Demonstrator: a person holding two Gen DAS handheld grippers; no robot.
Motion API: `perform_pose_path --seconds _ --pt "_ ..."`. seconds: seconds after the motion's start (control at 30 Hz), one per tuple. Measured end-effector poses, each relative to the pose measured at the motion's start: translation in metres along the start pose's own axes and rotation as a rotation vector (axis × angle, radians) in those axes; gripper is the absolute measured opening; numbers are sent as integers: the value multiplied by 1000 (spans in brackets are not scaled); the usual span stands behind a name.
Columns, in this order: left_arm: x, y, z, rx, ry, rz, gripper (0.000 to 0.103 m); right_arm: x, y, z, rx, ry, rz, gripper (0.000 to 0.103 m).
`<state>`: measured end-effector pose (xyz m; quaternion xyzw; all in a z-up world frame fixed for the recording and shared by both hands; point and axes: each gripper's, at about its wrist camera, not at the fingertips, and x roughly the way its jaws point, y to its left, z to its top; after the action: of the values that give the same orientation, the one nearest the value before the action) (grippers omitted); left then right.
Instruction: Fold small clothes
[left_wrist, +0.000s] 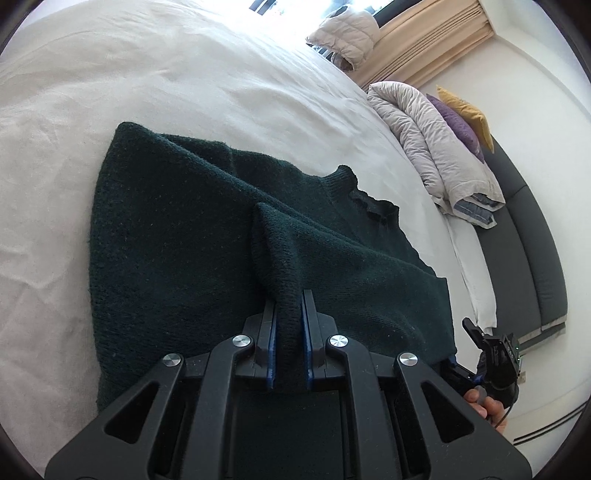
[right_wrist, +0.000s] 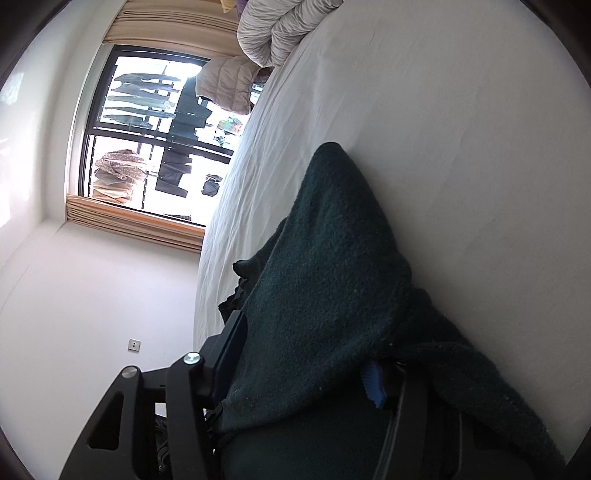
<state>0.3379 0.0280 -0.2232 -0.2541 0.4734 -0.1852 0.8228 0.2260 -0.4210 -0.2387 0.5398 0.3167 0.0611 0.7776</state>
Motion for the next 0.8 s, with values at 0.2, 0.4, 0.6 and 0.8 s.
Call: perform_pose_path --seconds 0.2,0.4,0.6,0.8 --pt "-1 -8 4 33 -1 33 13 -19 5 -13 -38 49 -51 65" --pt "-11 -13 -2 76 9 67 13 -80 18 -20 -103 -91 -83 67" --pt "-28 -22 -5 127 23 200 15 -78 43 13 -150 -101 -47 67" --pt "-50 -62 -7 219 -83 366 15 -21 64 24 -196 40 2 62"
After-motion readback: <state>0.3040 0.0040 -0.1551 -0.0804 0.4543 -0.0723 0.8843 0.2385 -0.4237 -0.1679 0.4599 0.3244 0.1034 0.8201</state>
